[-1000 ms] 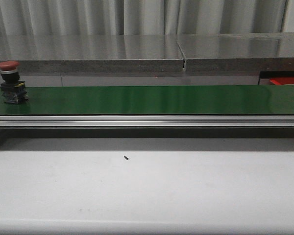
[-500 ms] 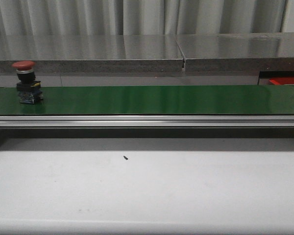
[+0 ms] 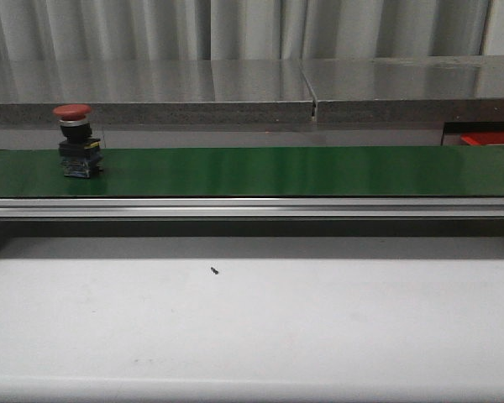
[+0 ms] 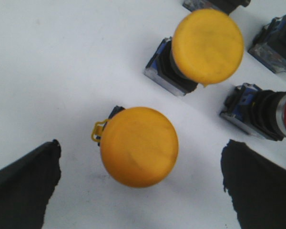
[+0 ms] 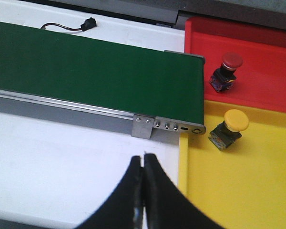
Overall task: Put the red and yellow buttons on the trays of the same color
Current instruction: 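Grasp a yellow-capped button beside the belt with the left gripper, then set the yellow-capped button on the belt start and open the left gripper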
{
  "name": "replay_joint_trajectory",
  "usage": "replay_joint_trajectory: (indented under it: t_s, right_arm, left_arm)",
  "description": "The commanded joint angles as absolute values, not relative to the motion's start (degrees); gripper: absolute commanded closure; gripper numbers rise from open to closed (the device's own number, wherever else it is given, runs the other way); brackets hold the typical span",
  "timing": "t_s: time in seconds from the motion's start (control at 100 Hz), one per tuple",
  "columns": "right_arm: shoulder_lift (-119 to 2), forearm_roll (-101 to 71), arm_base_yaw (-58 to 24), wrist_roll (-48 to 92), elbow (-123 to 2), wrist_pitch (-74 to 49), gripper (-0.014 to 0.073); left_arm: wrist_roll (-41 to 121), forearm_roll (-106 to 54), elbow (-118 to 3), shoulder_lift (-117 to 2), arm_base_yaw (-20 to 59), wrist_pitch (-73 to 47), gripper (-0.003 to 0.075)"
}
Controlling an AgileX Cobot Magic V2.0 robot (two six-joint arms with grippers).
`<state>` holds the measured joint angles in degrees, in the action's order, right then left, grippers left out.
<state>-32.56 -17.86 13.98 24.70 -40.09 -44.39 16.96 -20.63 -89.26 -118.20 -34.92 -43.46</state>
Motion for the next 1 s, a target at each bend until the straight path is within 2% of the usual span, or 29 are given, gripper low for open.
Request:
replay_joint_trajectory:
  t_s: [0.0,0.3,0.49,0.59,0.68,0.99]
  right_arm:
    - [-32.54,-18.46,13.76,25.19,-41.41,-41.06,0.0662]
    - [-32.54,-18.46,13.76,25.19,-41.41,-41.06,0.0662]
    - [-32.54,-18.46,13.76,25.19,-41.41,-41.06,0.0662]
    - [-32.54,-18.46,13.76,25.19,-41.41,-41.06,0.0662]
    - [-32.54,-18.46,13.76,25.19,-41.41,-41.06,0.0662]
    - [-32.54,-18.46,13.76,25.19,-41.41,-41.06,0.0662]
  left_arm:
    - [16.82,-21.44,-90.96,-115.47,-34.73,-40.64,0.0125]
    - [16.82,-21.44,-90.96,-116.60,-34.73,-40.11,0.0314]
    - [16.82,-21.44,-90.96,-116.21,-34.73,-40.50,0.0558]
    - [16.82,-21.44,-90.96,-115.20,-34.39,-40.50,0.0640]
    - [16.82,-21.81,-90.96,-113.37,-33.77,-40.50,0.0670]
    - [18.53,-24.84,-90.96,-103.60,-25.55,-45.02,0.0671]
